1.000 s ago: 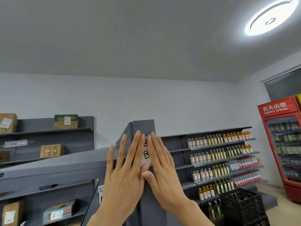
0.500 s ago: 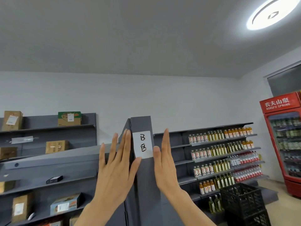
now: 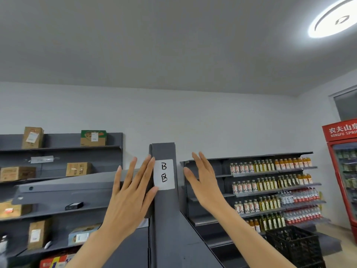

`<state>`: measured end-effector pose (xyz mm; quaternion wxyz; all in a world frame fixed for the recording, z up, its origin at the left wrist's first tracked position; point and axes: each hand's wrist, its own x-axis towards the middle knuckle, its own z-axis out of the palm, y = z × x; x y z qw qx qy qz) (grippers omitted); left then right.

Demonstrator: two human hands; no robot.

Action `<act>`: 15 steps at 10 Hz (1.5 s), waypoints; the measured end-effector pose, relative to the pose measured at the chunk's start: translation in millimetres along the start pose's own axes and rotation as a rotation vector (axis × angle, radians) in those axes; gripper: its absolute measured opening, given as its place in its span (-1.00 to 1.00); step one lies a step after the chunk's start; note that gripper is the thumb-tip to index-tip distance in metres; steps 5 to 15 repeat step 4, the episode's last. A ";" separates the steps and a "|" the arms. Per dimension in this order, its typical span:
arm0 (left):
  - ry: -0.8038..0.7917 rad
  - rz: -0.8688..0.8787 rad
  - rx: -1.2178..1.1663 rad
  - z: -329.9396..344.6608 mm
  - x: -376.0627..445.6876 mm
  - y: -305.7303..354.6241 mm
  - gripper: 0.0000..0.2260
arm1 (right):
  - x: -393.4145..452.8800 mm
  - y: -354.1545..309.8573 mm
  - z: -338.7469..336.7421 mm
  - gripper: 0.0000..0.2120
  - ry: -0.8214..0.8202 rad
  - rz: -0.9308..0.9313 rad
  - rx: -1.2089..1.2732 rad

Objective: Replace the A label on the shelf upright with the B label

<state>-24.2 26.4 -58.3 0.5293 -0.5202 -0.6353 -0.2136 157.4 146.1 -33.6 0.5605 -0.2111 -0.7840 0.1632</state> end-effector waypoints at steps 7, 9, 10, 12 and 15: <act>0.084 0.044 -0.268 -44.4 28.1 36.1 -0.49 | -11.8 -92.5 -107.6 -0.72 0.330 -0.485 0.424; 0.084 0.044 -0.268 -44.4 28.1 36.1 -0.49 | -11.8 -92.5 -107.6 -0.72 0.330 -0.485 0.424; 0.084 0.044 -0.268 -44.4 28.1 36.1 -0.49 | -11.8 -92.5 -107.6 -0.72 0.330 -0.485 0.424; 0.084 0.044 -0.268 -44.4 28.1 36.1 -0.49 | -11.8 -92.5 -107.6 -0.72 0.330 -0.485 0.424; 0.084 0.044 -0.268 -44.4 28.1 36.1 -0.49 | -11.8 -92.5 -107.6 -0.72 0.330 -0.485 0.424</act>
